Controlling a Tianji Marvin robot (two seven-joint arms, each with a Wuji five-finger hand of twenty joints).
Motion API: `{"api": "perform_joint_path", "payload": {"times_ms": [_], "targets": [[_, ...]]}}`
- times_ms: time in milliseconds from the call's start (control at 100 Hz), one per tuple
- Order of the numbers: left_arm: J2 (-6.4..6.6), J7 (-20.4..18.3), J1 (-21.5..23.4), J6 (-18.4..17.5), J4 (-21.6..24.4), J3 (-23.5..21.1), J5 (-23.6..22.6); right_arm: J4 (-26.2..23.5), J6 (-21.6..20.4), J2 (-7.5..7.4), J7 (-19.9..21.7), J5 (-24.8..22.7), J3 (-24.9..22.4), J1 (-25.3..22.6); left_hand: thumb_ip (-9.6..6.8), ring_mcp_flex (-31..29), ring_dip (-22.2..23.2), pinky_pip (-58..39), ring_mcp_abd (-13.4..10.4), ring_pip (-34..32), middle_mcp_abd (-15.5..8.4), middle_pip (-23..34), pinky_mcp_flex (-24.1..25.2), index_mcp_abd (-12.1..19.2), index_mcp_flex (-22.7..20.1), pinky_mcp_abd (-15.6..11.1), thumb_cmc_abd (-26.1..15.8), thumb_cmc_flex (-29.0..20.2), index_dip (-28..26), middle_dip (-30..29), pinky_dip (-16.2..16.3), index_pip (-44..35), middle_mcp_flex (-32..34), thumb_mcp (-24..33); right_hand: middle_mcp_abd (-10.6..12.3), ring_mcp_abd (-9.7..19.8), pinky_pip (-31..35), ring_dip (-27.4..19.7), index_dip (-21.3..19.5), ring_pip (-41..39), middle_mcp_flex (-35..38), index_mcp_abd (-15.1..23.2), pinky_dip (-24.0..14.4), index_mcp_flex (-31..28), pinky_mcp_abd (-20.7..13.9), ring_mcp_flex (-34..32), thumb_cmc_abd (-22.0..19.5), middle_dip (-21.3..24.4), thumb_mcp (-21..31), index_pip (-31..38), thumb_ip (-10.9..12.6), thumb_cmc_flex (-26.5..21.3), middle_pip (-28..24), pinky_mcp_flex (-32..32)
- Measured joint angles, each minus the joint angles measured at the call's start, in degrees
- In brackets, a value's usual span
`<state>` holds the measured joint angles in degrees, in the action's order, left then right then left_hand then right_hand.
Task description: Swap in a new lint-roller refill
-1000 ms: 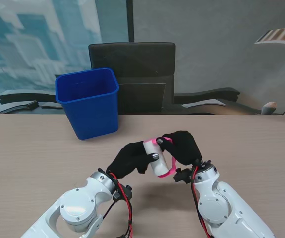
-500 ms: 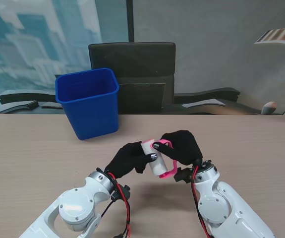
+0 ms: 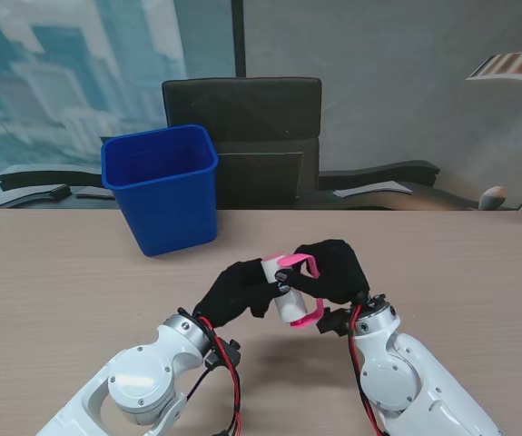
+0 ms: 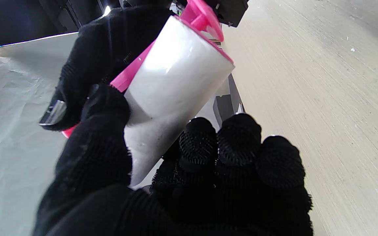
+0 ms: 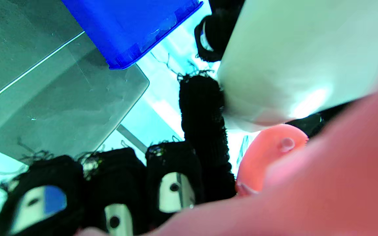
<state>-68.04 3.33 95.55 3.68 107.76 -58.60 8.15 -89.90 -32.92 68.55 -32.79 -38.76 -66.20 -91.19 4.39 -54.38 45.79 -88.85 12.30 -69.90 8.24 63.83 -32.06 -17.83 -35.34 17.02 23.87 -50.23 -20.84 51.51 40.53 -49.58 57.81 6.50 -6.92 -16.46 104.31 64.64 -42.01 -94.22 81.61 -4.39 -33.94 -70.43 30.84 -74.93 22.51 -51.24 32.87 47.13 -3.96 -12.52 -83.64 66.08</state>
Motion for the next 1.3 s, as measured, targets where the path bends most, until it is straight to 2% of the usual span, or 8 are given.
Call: {"api": "perform_joint_path", "payload": {"times_ms": [220,260,360,730,870,1090,1220,1300], "targets": [[-0.02,0.21,0.26,-0.08,0.17,-0.17,0.23,0.01,-0.04,0.00,0.08,-0.22,-0.08,0.02,0.00,0.00,0.00,0.00,0.00,0.00,0.00,0.00,0.00,0.00,0.00,0.00,0.00,-0.02,0.00,0.00,-0.01,0.00,0.00,0.00,0.07,0.01,0.00,0.00,0.00,-0.49,0.00,0.01,0.00,0.01,-0.02,0.00,-0.71,-0.07,-1.67,0.00,0.00,-4.23,-0.09,0.00],[-0.01,0.20,0.27,-0.18,0.17,-0.14,0.25,0.02,-0.02,0.00,0.07,-0.22,-0.06,0.04,0.00,0.00,0.00,0.00,0.00,0.00,0.00,0.00,0.00,0.00,0.00,0.00,0.00,-0.02,0.00,0.00,-0.01,0.00,0.00,0.00,0.08,0.02,0.00,0.00,0.00,-0.53,0.00,0.03,0.00,0.01,-0.02,0.00,-2.44,-0.10,-3.00,0.00,0.00,-5.36,-0.17,0.00],[0.01,0.03,0.27,-0.38,0.17,0.00,0.34,0.04,0.00,0.00,0.06,-0.22,-0.03,0.05,0.00,0.00,0.00,0.00,0.00,0.00,0.00,0.00,0.00,0.00,0.00,0.00,0.00,-0.03,0.00,0.00,-0.01,0.00,0.00,0.00,0.17,0.02,0.00,0.00,0.00,-0.61,0.00,0.29,0.00,0.01,-0.04,-0.01,-4.18,-0.14,-4.23,0.00,0.00,-5.40,-0.41,0.00],[0.08,-0.52,0.45,-0.68,0.17,0.22,1.16,0.17,0.08,0.00,0.36,0.07,0.14,0.18,0.00,0.00,0.00,0.00,0.00,0.00,0.00,0.00,0.00,0.00,0.00,0.00,0.00,-0.03,0.00,0.00,-0.01,0.00,0.00,0.00,0.27,0.07,0.00,0.00,0.00,-0.68,0.00,0.48,0.00,0.01,-0.09,-0.17,-4.17,-0.18,-5.57,0.00,-0.01,-6.62,-0.74,0.00],[0.15,-0.87,0.48,-0.84,0.15,0.39,1.30,0.26,0.14,0.00,0.32,0.14,0.25,0.24,0.00,0.00,0.00,0.00,0.00,0.00,0.00,0.00,0.00,0.02,0.00,0.00,0.00,-0.03,0.00,0.00,-0.01,0.00,0.00,0.00,0.30,0.11,0.00,0.00,0.01,-0.69,0.00,0.51,0.00,0.01,-0.17,-0.23,-6.78,-0.19,-6.52,0.00,-0.13,-6.66,-0.77,0.00],[0.22,-1.33,0.21,-0.94,0.02,0.64,1.07,0.43,0.12,0.01,0.58,0.69,0.31,0.23,0.00,0.00,-0.01,0.00,0.00,0.00,0.00,0.00,0.00,0.17,0.00,0.00,0.00,-0.03,0.00,0.00,-0.01,0.00,0.00,0.00,0.30,0.15,0.00,0.00,0.04,-0.69,0.00,0.51,0.00,0.03,-0.22,-0.26,-12.83,-0.19,-13.87,-0.03,-0.13,-8.19,-0.81,0.00],[0.27,-1.28,-0.23,-1.91,-0.42,0.94,-0.65,0.51,-0.01,0.01,1.55,1.66,0.31,0.19,0.00,0.00,-0.01,0.00,0.00,0.00,-0.02,0.00,0.00,0.22,0.00,0.00,0.00,-0.03,0.00,0.00,-0.01,0.00,0.00,0.00,0.27,0.16,0.00,0.01,0.05,-0.69,0.01,0.46,0.00,0.04,-0.24,-0.26,-18.78,-0.21,-24.24,-0.04,-0.13,-11.76,-0.84,0.00],[0.29,-1.05,-0.42,-3.13,-0.86,1.10,-1.78,0.54,-0.08,0.01,2.17,2.12,0.31,0.18,0.00,0.00,-0.01,0.00,0.00,0.00,-0.02,0.00,-0.01,0.22,0.00,0.00,0.00,-0.03,0.00,0.00,-0.01,-0.01,0.00,0.00,0.23,0.14,0.00,0.01,0.06,-0.76,0.01,0.45,0.00,0.04,-0.24,-0.26,-21.65,-0.21,-27.84,-0.04,-0.12,-12.26,-0.85,0.00]]}}
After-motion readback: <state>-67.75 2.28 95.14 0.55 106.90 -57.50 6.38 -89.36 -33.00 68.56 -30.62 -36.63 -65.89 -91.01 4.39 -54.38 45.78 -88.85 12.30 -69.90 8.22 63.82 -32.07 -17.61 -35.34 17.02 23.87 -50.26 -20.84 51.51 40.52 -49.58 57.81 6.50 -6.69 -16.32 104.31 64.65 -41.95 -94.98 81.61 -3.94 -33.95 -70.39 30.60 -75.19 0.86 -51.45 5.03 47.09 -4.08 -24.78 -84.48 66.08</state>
